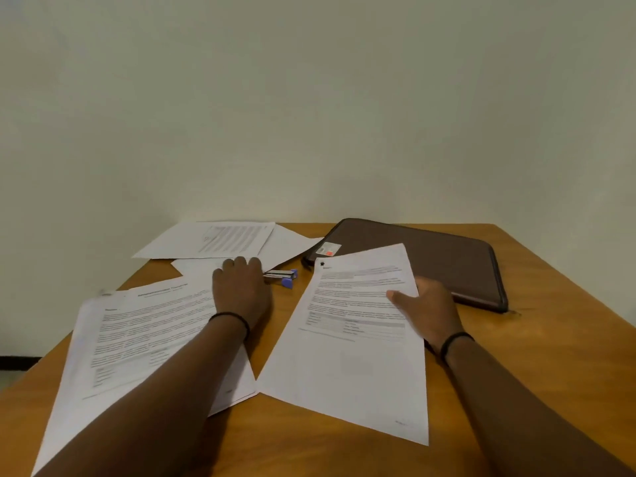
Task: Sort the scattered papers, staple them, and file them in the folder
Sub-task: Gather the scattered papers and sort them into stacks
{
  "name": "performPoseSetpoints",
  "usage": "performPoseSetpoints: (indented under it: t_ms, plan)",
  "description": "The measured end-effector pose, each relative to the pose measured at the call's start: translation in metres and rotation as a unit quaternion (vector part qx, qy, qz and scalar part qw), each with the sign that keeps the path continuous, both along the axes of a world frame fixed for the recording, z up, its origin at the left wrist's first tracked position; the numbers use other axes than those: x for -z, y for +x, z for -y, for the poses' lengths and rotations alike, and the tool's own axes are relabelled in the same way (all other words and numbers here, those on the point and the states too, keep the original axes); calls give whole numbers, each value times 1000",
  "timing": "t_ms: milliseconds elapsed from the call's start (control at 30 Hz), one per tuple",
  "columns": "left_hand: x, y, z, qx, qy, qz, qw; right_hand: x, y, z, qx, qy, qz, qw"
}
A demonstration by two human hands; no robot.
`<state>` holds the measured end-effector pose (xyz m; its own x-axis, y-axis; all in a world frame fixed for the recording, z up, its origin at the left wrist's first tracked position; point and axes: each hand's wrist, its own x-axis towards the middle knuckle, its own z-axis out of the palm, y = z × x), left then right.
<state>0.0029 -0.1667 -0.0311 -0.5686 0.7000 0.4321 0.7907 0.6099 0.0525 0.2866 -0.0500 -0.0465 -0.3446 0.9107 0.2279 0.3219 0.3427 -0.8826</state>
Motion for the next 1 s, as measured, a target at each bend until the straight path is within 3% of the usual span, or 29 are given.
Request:
performPoseSetpoints:
  t_ms: [233, 433, 600, 733, 833, 1000]
  plan:
    - [0, -6, -22, -12, -84, -98, 992, 11, 5, -5, 12, 2, -3, 1000]
    - [-20, 5, -29, 28, -18, -103, 994, 11, 6, -6, 14, 8, -4, 1000]
    - [-43, 34, -30, 117, 135, -63, 982, 15, 9, -4, 31, 0, -21, 999]
    - [-71, 48, -27, 196, 310, -59, 928, 13, 10, -4, 41, -8, -56, 998]
    - [-104, 63, -19, 220, 380, 17, 898, 12, 12, -4, 49, -10, -76, 996]
    - [-127, 60, -5, 210, 434, 242, 842, 9, 13, 0, 62, -30, -103, 992]
